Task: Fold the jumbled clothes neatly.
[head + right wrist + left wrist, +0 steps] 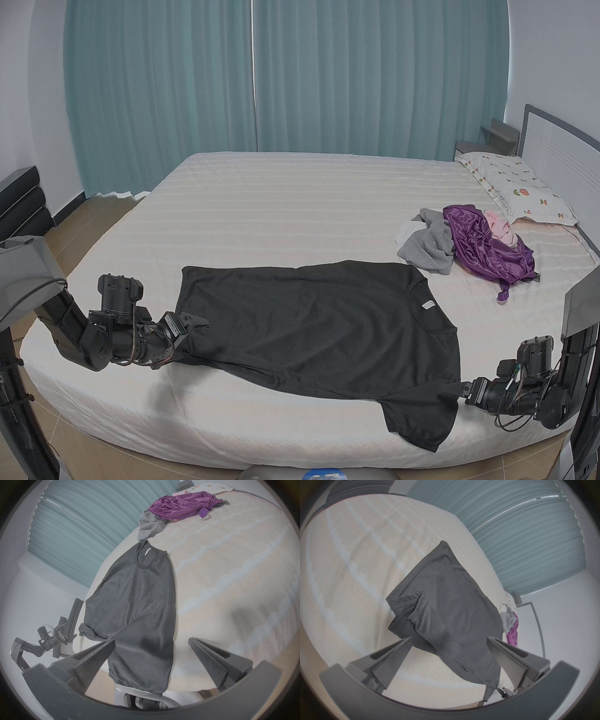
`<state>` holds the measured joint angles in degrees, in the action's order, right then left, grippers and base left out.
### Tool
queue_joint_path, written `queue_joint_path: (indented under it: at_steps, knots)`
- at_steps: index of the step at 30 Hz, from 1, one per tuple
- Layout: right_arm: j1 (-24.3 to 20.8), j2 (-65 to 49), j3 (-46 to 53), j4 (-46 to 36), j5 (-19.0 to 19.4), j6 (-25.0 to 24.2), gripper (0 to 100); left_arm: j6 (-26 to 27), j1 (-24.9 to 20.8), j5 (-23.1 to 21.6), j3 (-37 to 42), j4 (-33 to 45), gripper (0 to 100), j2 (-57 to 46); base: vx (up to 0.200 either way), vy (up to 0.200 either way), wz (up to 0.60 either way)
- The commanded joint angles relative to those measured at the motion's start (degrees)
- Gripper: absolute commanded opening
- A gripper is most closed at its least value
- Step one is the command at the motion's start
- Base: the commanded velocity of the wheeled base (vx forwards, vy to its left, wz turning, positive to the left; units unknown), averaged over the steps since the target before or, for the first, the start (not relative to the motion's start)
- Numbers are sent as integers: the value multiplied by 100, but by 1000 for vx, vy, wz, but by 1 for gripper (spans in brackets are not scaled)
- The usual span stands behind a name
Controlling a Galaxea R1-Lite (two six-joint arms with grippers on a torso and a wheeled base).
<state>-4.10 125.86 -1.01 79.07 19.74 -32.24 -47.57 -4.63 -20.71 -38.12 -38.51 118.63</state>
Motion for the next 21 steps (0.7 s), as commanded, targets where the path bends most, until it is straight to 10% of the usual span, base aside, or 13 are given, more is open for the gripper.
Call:
queue_joint_path:
  at_steps: [1,21]
  knots:
    - [-3,18,57,3,4,-1,100,-7,-284,392,-196,-16,100,372,0,0,0]
    - [-3,9,66,3,4,-1,100,-16,-354,1131,-319,80,100,741,0,0,0]
